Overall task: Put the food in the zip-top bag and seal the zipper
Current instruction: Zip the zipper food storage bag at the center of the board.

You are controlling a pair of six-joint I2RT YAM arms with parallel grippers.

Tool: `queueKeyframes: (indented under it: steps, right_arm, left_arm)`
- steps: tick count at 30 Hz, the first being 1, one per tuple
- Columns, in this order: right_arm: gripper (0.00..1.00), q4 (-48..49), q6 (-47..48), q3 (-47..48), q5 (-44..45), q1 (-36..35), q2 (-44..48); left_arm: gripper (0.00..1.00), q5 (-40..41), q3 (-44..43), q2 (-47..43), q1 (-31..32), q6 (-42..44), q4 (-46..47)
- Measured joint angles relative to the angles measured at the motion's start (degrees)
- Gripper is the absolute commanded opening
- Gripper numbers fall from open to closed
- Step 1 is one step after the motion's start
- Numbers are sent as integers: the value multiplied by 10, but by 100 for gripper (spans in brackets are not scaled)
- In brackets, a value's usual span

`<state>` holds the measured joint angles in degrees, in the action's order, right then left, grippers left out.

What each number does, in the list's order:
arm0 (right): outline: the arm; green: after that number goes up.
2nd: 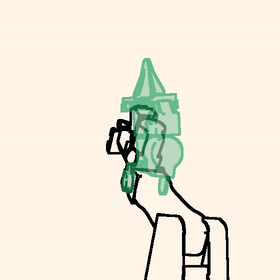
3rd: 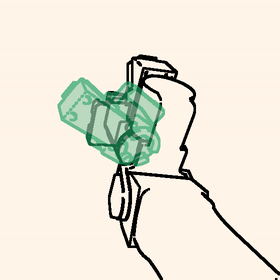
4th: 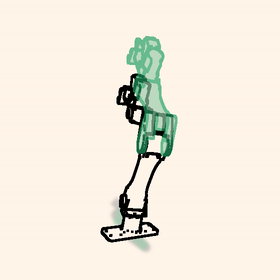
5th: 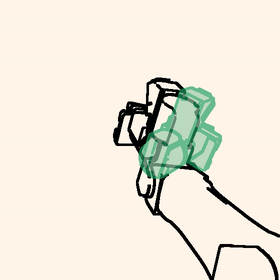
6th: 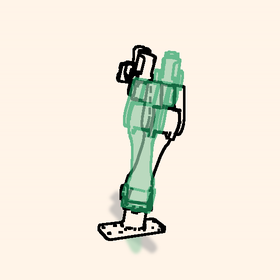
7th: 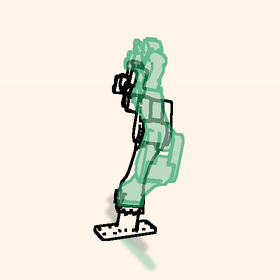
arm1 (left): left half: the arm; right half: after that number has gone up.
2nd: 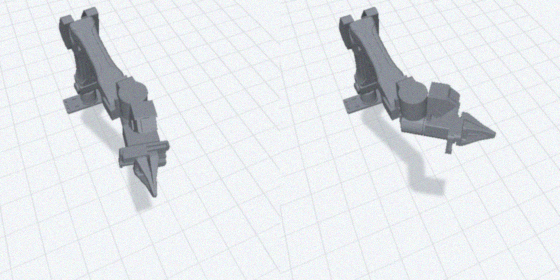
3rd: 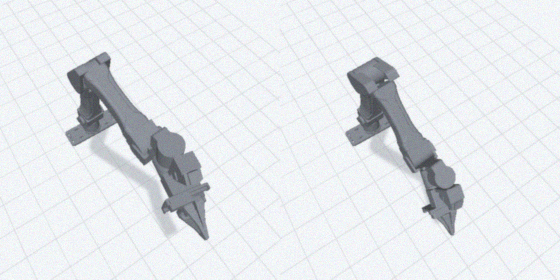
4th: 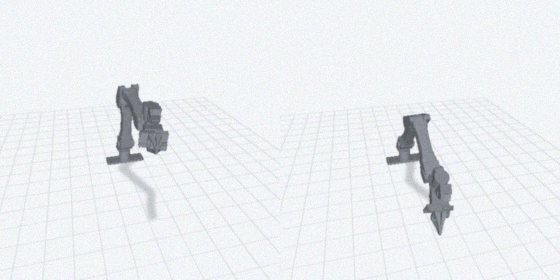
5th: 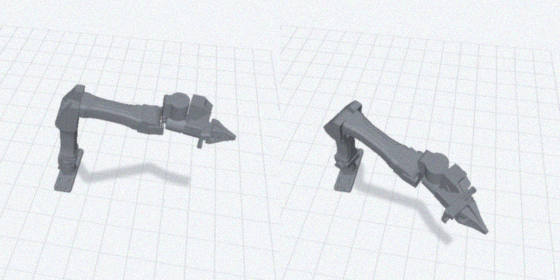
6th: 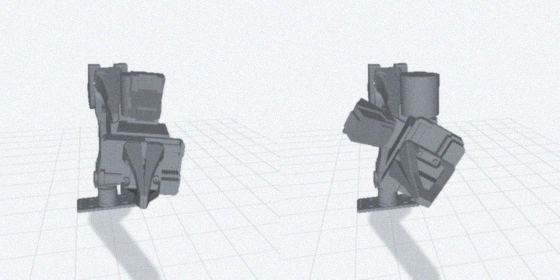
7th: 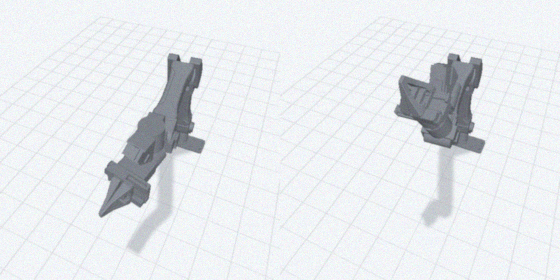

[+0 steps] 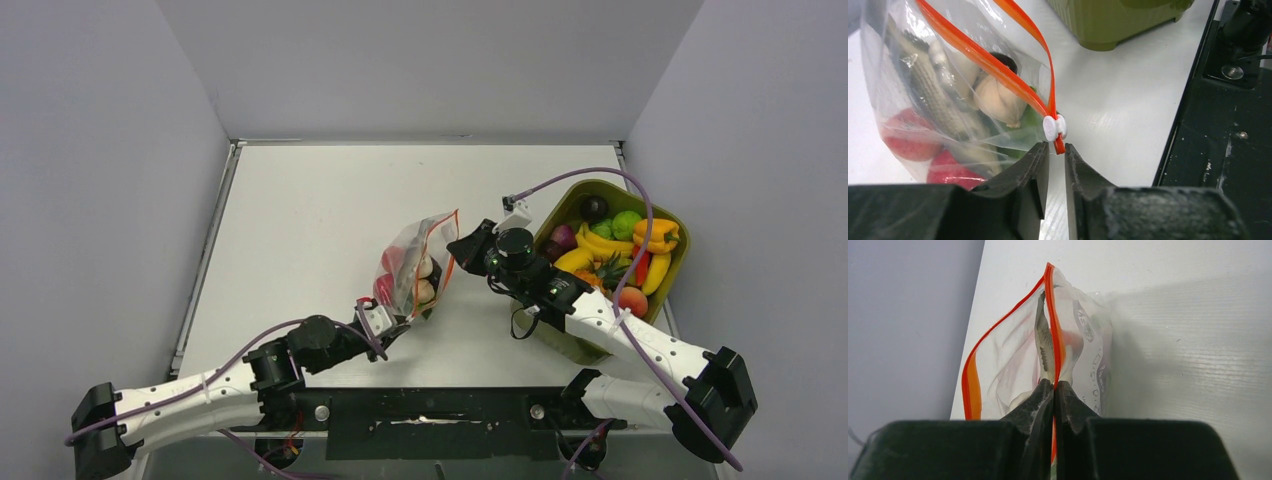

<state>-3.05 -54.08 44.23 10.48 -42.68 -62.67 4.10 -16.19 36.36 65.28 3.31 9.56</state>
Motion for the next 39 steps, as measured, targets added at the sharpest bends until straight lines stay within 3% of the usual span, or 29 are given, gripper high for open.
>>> queueKeyframes:
  steps: [5,10,14,19,24,29,39]
  right_arm:
    - [0,0,-2,-2,-1,0,0]
    - [2,0,-4,-2,-6,0,0]
    - [30,0,0,-2,-11,0,0]
    - [40,-15,61,0,-16,3,0]
    - [41,-52,188,6,-23,3,25]
    - [41,-74,349,31,-83,3,70]
    - [41,-113,688,55,-333,-19,90]
  left_arm:
    - [0,2,3,-17,0,4,14]
    - [0,7,9,-32,0,5,19]
    - [0,12,9,-35,0,7,21]
    - [0,13,9,-40,0,7,22]
    - [0,15,9,-57,0,5,22]
    - [0,19,10,-75,0,3,23]
    - [0,19,10,-78,0,3,22]
